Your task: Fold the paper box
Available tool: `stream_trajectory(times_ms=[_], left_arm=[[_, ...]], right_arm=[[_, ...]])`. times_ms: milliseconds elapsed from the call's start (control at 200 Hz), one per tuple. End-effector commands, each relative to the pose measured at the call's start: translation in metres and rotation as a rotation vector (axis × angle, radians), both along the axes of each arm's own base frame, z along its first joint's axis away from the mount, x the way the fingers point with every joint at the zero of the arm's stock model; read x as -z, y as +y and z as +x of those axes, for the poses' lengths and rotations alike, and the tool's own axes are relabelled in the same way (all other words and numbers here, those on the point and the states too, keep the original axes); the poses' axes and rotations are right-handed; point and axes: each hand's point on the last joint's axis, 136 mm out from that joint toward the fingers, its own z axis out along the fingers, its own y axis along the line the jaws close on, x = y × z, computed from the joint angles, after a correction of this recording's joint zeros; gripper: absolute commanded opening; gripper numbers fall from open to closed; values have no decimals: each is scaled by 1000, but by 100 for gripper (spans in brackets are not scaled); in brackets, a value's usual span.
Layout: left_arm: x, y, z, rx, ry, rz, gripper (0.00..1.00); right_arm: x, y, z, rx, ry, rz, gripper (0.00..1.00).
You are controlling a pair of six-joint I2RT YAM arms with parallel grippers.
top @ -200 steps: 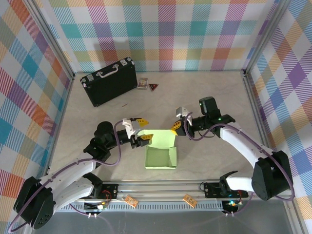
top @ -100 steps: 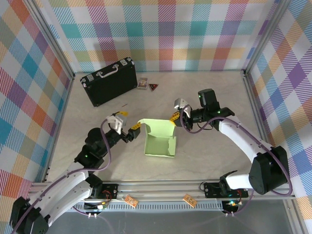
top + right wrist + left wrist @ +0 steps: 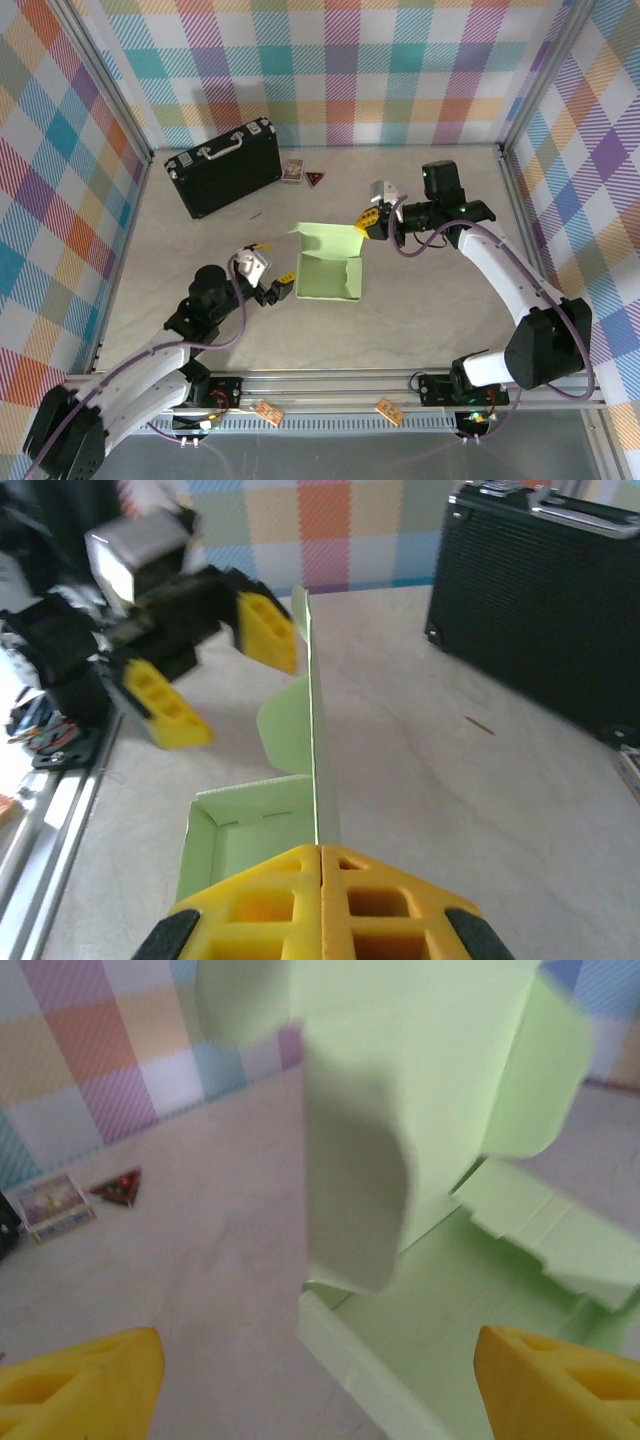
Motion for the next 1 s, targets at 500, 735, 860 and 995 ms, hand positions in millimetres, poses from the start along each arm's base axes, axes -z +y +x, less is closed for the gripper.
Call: stream_trajectory(times_ms=[500, 735, 860, 995], left_arm=[[-31, -38, -10, 436, -110, -101, 72], [-26, -45, -8, 489, -63, -113, 54], [-30, -49, -5, 506, -65, -138, 43], [-24, -51, 0, 505, -45, -136, 27]], right_arm=[[-22, 1, -30, -156, 0, 104, 0], [-24, 1, -33, -174, 17, 125, 0], [-24, 2, -33, -178, 26, 131, 0], [-23, 2, -33, -177, 30, 131, 0]])
